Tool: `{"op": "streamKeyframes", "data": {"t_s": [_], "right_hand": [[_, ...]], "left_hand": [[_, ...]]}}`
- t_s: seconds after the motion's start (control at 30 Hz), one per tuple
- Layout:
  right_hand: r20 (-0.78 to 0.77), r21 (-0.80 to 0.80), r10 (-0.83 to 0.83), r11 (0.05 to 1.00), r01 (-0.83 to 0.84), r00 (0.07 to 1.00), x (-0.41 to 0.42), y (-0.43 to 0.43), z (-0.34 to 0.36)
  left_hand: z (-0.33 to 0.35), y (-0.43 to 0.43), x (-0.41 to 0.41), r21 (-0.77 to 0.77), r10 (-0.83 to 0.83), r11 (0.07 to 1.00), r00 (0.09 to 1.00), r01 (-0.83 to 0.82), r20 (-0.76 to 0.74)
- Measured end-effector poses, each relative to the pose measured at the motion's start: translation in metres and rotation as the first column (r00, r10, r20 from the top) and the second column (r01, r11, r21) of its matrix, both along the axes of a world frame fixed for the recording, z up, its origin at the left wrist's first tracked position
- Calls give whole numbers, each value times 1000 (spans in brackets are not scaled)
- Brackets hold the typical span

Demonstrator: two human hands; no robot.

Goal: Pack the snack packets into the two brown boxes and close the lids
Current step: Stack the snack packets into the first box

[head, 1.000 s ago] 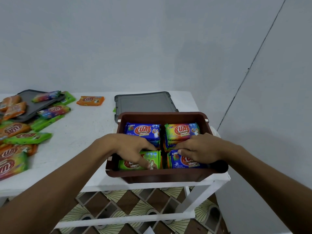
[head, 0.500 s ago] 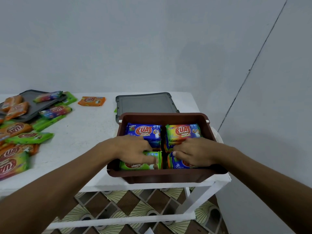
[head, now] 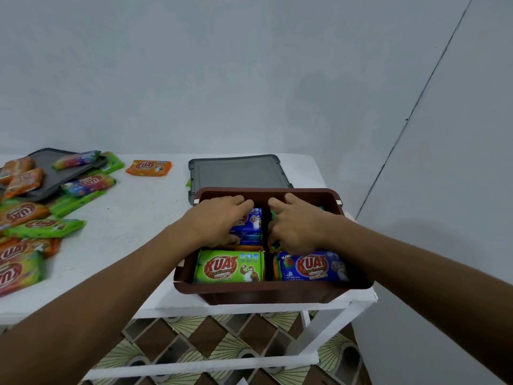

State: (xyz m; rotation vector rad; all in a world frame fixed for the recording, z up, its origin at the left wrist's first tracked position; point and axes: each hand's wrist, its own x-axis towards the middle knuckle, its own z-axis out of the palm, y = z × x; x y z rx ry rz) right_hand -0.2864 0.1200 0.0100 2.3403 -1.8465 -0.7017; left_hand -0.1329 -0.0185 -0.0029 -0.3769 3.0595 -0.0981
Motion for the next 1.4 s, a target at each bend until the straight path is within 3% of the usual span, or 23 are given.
{"op": "streamKeyframes", "data": {"t_s": [0.13,0.3,0.57,0.93,1.03,1.13,1.4], "right_hand": [[-5,55,-39,998,39,999,2,-9,4],[-121,80,-21,996,31,992,10,-16,-7],[13,17,-107,994,107,994,7,-17,-10],[18,193,-190,964,184,982,3,-18,0],[189,183,-201,969,166,961,-8,-10,10],[449,55,-214,976,212,867,-26,10,22],[457,-124,-261,928,351,851,-49,41,-1]], "left_hand": [[0,-2,5,0,20,1000,1000,-20,-19],[0,3,5,-8,68,998,995,-69,-77],[0,3,3,-44,80,996,993,-84,-84],[-1,-1,8,-36,117,992,991,-119,-66],[0,-2,8,-8,118,993,991,-119,-69],[2,0,7,22,121,993,991,-120,-62],[3,1,7,56,121,992,983,-114,-136]]}}
